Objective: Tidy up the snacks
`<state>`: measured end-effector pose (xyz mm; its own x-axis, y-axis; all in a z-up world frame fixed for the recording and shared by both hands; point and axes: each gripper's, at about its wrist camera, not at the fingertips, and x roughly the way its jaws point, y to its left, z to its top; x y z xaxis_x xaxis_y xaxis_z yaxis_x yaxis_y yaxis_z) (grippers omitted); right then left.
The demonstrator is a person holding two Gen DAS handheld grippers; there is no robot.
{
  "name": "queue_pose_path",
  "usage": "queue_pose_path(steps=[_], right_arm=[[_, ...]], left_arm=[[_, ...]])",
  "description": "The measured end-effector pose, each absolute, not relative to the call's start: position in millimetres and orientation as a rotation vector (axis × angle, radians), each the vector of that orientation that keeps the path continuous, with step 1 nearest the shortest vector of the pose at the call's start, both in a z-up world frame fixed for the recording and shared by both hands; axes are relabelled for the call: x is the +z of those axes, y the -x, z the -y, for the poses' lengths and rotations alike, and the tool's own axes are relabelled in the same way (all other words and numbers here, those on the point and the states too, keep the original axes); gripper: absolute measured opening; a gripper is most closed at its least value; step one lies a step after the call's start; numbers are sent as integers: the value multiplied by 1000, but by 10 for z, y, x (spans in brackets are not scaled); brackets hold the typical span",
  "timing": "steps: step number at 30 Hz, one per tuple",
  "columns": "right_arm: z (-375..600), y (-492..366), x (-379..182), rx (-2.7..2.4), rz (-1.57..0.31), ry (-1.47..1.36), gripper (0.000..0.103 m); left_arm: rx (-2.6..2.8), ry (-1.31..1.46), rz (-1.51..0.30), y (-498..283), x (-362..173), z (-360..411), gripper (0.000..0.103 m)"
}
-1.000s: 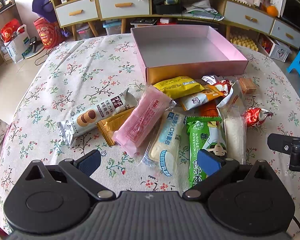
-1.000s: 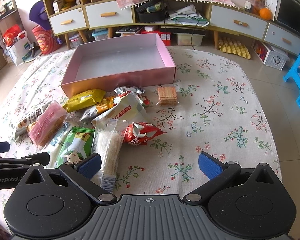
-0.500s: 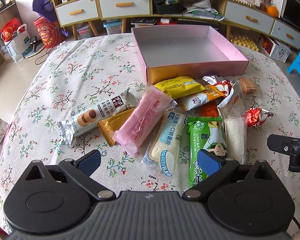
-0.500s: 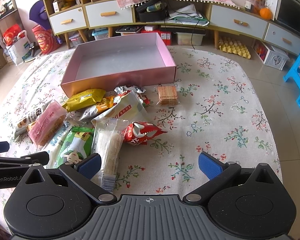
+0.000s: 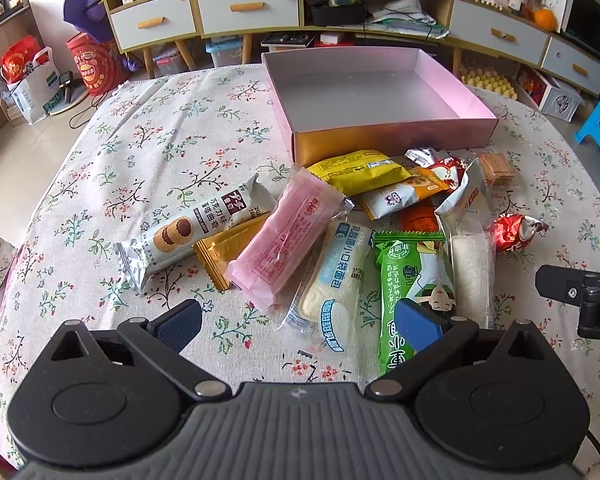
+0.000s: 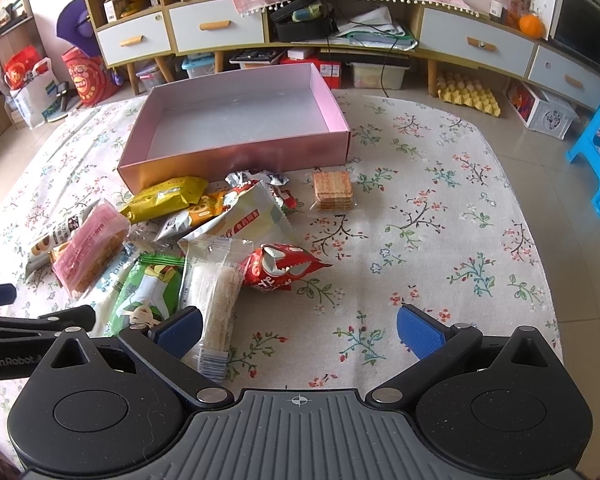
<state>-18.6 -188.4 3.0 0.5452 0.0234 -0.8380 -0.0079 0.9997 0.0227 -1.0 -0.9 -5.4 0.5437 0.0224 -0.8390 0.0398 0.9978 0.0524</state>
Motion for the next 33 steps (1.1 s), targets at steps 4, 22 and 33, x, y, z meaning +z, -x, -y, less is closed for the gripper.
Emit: queue_pose_path(steps=[4, 22, 33], right_arm=[[1883, 175, 43, 24, -993, 5, 103], [2198, -430, 200, 72, -1139, -179, 103], [2526, -860, -226, 82, -1107, -366, 102]], left_arm=[[-10, -87, -988, -19, -33, 4, 103], [-138, -135, -963, -455, 158, -126, 102], [-466, -172, -900, -872, -47, -62, 90]])
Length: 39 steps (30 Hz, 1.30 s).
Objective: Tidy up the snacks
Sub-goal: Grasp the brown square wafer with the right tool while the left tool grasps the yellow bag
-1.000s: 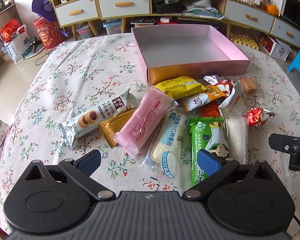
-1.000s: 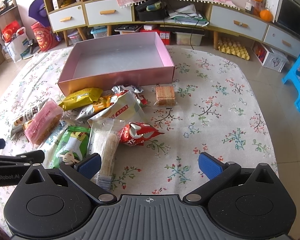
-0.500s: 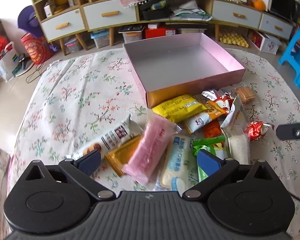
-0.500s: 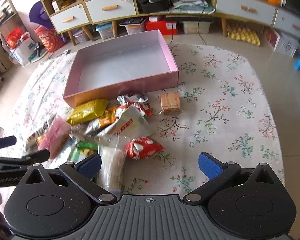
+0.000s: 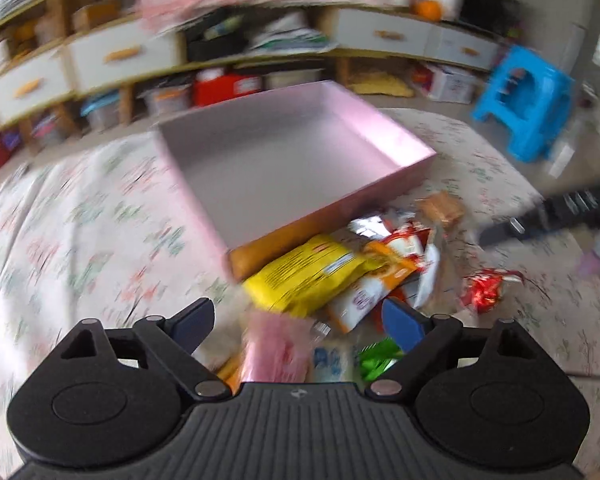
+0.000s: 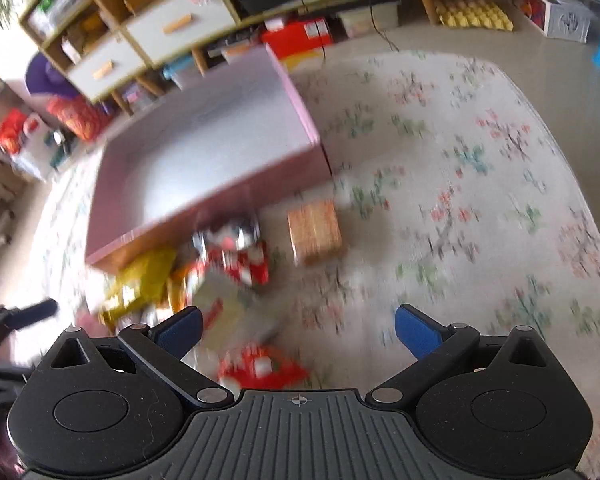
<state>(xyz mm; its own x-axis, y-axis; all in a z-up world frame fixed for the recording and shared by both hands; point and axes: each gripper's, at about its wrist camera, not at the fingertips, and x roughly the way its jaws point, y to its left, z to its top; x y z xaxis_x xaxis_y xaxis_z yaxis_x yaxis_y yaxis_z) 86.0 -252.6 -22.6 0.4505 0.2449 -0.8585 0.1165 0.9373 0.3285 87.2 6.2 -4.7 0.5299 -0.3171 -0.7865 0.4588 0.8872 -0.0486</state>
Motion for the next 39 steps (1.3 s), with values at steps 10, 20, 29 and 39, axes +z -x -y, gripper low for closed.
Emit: queue_pose_path(steps=[10, 20, 29, 39], right_arm=[[2502, -1081, -411, 99, -1014, -408, 81], [2546, -1104, -549, 29, -970, -320, 44], [2592, -1085, -492, 56, -986, -364, 35], [2573, -1094, -534, 83, -986, -391, 39]], left_arm=[[-547, -212, -921, -1123, -290, 50, 67], [-549, -156, -962, -1198, -346, -16, 66], [-669, -238, -1000, -1075, -290, 79, 65], [-606, -174, -974, -1215, -363, 54, 73]])
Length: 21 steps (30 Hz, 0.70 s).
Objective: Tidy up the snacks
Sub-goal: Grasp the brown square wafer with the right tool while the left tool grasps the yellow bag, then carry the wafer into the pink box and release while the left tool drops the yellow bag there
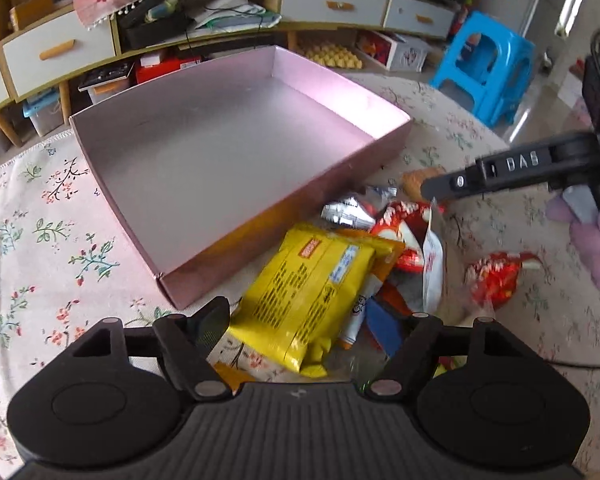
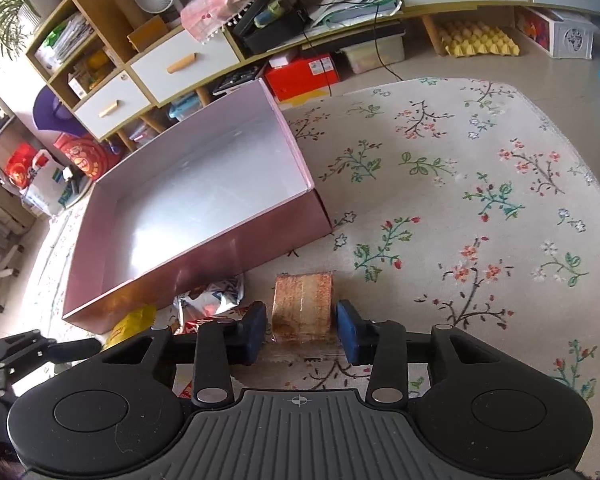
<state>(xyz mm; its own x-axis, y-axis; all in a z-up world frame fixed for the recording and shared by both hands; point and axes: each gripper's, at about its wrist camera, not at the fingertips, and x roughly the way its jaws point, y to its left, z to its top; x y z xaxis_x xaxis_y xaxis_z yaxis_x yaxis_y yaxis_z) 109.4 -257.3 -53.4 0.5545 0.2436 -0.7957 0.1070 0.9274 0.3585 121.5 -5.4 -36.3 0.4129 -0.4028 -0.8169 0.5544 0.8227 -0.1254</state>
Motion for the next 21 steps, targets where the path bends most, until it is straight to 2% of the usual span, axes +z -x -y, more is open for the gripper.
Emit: queue_pose_path(steps=[3, 6, 10, 12, 14, 17, 21], right_arm=[[2550, -1096, -558, 85, -994, -387, 39], [2529, -1086, -574, 95, -997, -389, 43], [2548, -1088, -576, 91, -994, -415, 46], [2554, -1088, -583, 86, -988, -423, 46], [2549, -1081, -582, 82, -980, -422, 45], [2543, -1077, -580, 64, -978, -416, 37], [2560, -1077, -572, 56, -989, -431, 37]], left_arm=[[-612, -124, -960, -1246, -359, 51, 73], [-624, -49, -965, -1300, -384, 29, 78], [-604, -10, -984, -1341, -442, 14, 75], [-598, -18, -987, -1324, -434, 38, 73], [-596, -36, -986, -1286, -415, 69, 66], [-562, -23, -990, -1240, -403, 93, 60], [-510, 1, -988, -1174, -391, 132, 58]])
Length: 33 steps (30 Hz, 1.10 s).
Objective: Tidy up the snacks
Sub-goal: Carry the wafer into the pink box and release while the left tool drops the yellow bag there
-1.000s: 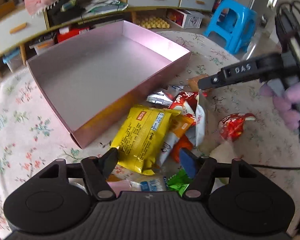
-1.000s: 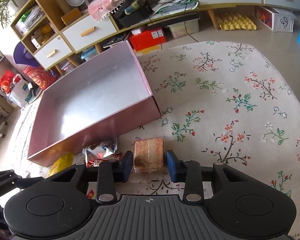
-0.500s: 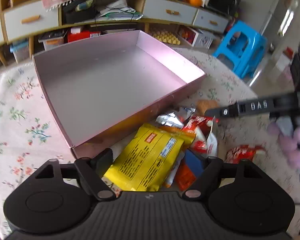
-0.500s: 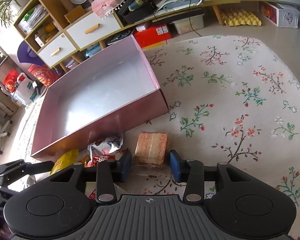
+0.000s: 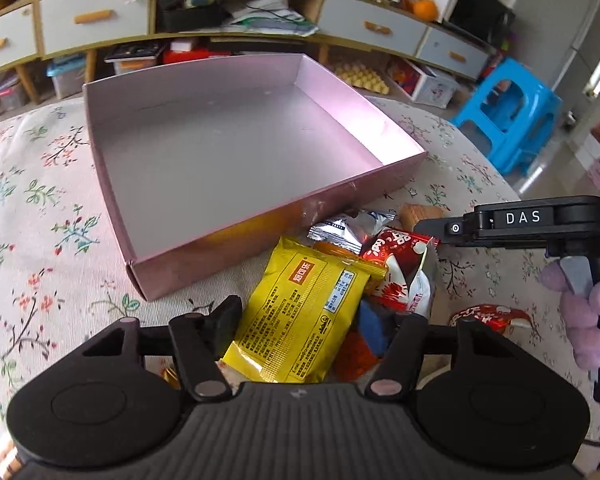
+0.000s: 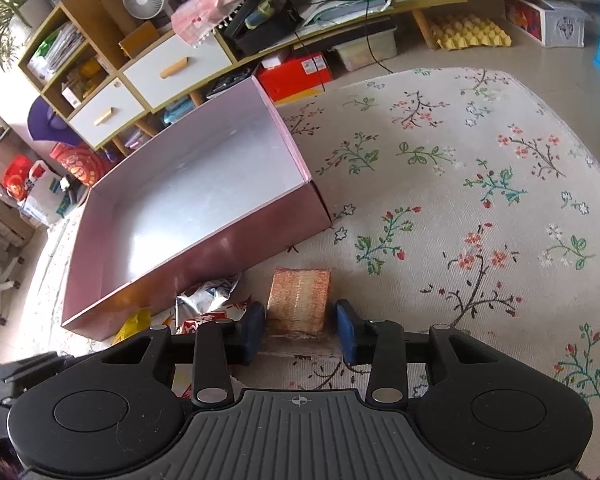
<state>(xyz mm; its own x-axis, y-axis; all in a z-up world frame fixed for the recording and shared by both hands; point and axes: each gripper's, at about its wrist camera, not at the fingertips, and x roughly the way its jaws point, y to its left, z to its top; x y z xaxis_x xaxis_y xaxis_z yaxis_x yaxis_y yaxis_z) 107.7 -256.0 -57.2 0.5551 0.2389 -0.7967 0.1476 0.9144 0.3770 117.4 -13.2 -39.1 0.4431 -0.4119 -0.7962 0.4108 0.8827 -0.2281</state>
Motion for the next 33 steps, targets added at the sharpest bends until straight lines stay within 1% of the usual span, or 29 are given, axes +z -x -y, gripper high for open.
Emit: queue_pose_path(steps=[5, 16, 27, 33], right_arm=[[2589, -1056, -526, 44, -1011, -469, 37], [2653, -1030, -353, 56, -997, -564, 36], [2658, -1114, -95, 102, -928, -649, 36], [2562, -1324, -38, 153, -876, -645, 36]], left_arm=[[-481, 83, -1007, -1160, -339, 50, 56], [-472, 107, -961, -1108, -188, 19, 56], [-410, 129, -850, -1220, 22, 9, 56], [-373, 124, -825, -1426, -13, 61, 56]])
